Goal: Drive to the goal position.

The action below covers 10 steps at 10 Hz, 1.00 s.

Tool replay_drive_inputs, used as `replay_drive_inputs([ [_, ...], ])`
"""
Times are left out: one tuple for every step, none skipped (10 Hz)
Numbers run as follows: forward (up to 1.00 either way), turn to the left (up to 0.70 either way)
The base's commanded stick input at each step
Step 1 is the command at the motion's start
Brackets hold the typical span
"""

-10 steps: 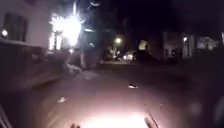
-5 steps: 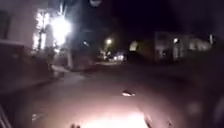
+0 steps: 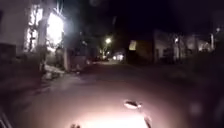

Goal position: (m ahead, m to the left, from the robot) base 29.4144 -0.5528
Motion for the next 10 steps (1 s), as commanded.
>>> replay_drive_inputs([
  [1.00, 0.00],
  [1.00, 0.00],
  [1.00, 0.00],
  [1.00, -0.08],
  [1.00, -0.19],
  [1.00, -0.23],
  [1.00, -0.02],
  [1.00, 0.00],
  [1.00, 0.00],
  [1.00, 0.00],
])
